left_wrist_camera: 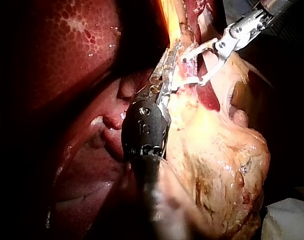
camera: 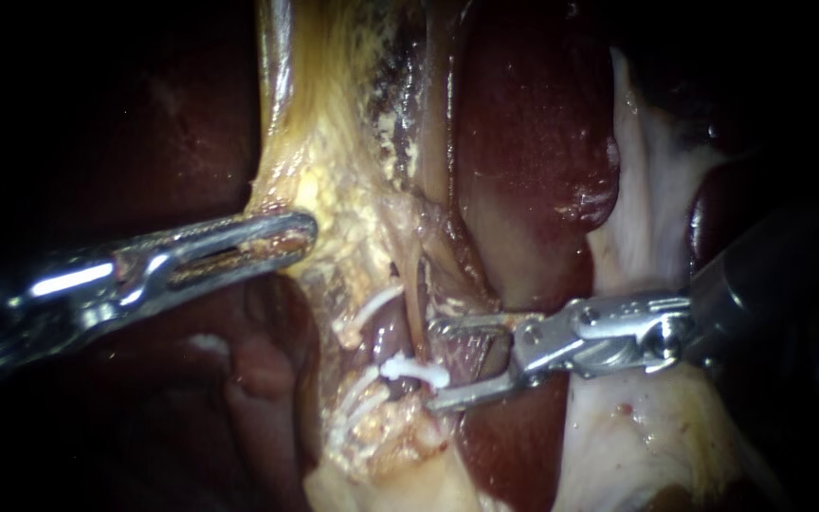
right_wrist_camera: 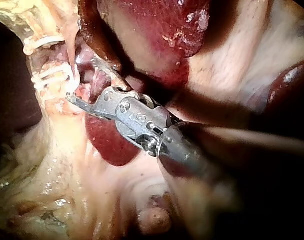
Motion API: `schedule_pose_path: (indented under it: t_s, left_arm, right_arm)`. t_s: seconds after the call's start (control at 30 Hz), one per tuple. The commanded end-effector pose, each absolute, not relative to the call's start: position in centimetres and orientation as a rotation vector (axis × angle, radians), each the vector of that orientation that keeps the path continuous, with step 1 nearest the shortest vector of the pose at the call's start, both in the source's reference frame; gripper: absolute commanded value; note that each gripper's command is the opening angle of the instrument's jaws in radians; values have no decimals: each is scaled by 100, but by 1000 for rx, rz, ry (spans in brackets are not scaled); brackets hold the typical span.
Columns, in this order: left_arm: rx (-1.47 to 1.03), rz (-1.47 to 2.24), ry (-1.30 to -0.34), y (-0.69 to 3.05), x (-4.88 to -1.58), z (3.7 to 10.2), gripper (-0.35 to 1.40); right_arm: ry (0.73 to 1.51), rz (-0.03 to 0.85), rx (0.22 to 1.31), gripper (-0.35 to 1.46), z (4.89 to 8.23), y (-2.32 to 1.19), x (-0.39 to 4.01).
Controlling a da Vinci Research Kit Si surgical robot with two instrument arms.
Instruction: Going back first clip right tube
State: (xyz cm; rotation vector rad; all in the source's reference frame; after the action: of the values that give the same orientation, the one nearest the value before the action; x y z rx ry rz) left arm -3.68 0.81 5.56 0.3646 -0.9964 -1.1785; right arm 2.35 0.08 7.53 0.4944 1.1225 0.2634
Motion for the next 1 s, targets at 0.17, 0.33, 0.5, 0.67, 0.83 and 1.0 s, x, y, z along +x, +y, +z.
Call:
schedule_pose_path:
  t_s: [0.17, 0.33, 0.5, 0.67, 0.83, 1.0]
  left_arm:
    - [365, -1178, -997, 82, -368, 556, -35]
    - [363, -1179, -996, 82, -368, 556, -35]
    - [362, -1178, -997, 84, -368, 564, -35]
    - [352, -1168, -988, 81, -372, 603, -35]
    - [344, -1156, -947, 84, -384, 651, -35]
    - [360, -1156, -931, 85, -402, 673, -35]
  right_arm:
    - [1166, 224, 447, 60, 720, 26, 217]
    - [1206, 197, 394, 60, 692, 44, 208]
    - [1214, 198, 386, 60, 684, 49, 203]
    - [1223, 198, 380, 60, 686, 51, 202]
    - [1230, 197, 378, 60, 683, 53, 199]
    - [1236, 197, 377, 60, 678, 58, 194]
